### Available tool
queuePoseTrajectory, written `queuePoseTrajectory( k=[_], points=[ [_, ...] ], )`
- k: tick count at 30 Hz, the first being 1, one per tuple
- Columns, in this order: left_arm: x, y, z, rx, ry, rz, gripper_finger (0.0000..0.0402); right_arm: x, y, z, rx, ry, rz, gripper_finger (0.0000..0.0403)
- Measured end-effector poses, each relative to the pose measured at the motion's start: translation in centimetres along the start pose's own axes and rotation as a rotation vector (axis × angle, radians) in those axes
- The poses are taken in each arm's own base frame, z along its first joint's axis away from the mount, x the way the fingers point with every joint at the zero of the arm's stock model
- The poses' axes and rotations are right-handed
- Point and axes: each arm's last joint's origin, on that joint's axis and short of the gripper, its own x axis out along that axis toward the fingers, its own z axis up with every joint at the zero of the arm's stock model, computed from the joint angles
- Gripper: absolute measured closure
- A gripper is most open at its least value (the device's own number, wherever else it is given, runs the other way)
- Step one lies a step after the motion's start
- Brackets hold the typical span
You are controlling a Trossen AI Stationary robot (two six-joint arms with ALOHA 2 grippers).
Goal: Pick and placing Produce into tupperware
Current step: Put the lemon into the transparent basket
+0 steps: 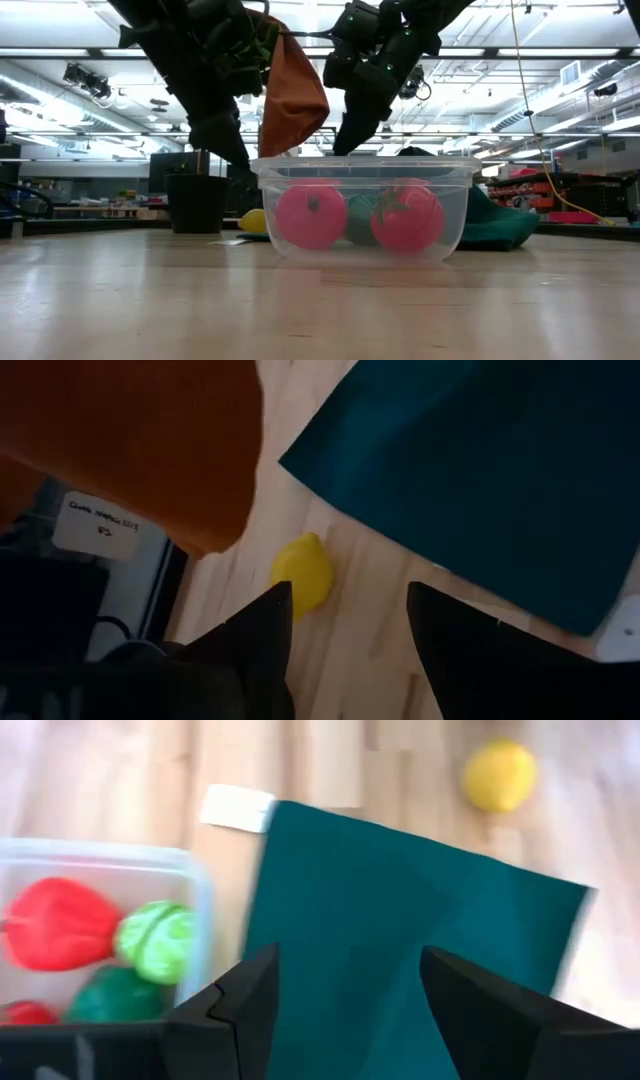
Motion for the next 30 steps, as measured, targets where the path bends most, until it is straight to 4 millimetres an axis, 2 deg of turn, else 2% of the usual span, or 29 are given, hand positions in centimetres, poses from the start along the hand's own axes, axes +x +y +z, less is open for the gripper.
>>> queuePoseTrajectory(
  k=[5,14,17,24,30],
  points=[
    [0.6,0.4,-0.1,0.039,0.011,0.0,0.0183,0.1,1.0,0.1,-0.073,-0.008,0.072,0.0199],
    [3.3,0.3,-0.4,0.079,0.078,-0.032,0.0156,0.2,1.6,0.4,-0.13,-0.029,0.079,0.0199],
    [4.3,1.0,0.1,0.041,0.09,-0.103,0.0148,0.2,1.6,0.4,-0.13,-0.029,0.079,0.0199],
    [6.4,2.8,2.8,0.075,0.094,-0.107,0.0145,0.2,1.6,0.4,-0.132,-0.028,0.078,0.0199],
    [8.7,3.2,2.5,0.073,0.205,-0.129,0.0145,0.2,1.6,0.3,-0.129,-0.017,0.08,0.0199]
  ],
)
